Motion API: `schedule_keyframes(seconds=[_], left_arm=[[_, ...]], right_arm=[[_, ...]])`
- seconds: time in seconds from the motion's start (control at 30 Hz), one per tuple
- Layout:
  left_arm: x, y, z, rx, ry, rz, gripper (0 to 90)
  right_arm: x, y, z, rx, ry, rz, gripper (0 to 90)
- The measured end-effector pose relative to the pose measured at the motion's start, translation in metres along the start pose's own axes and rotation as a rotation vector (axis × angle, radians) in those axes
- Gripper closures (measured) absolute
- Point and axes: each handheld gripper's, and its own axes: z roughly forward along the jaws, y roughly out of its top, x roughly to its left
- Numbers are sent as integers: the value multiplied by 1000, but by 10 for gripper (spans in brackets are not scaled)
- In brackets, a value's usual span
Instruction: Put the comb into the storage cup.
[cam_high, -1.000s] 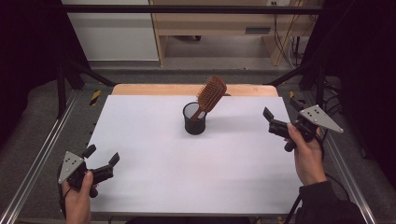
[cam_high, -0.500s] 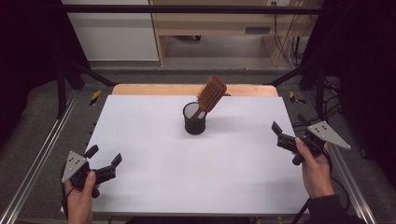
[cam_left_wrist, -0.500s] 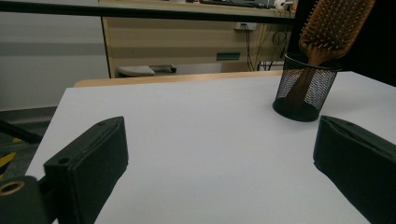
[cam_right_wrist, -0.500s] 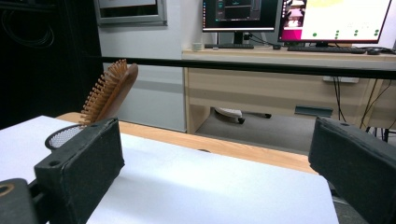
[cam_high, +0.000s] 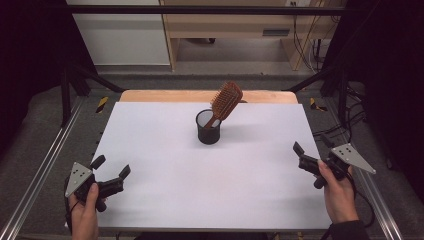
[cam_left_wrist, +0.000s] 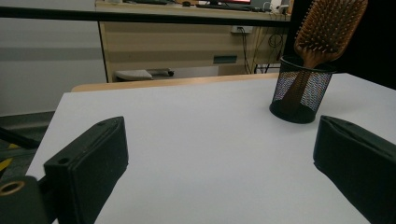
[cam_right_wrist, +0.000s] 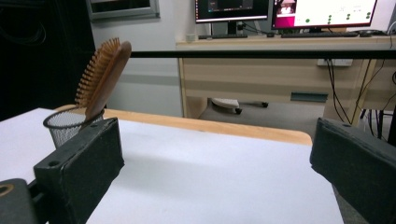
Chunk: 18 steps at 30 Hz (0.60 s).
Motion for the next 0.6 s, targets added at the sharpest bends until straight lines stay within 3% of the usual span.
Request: schedule_keyframes(seconds=[0.6], left_arm=[[1,0,-2,-3,4,0,37]], right_arm=[[8,-27,-4,52,43,-19,26]])
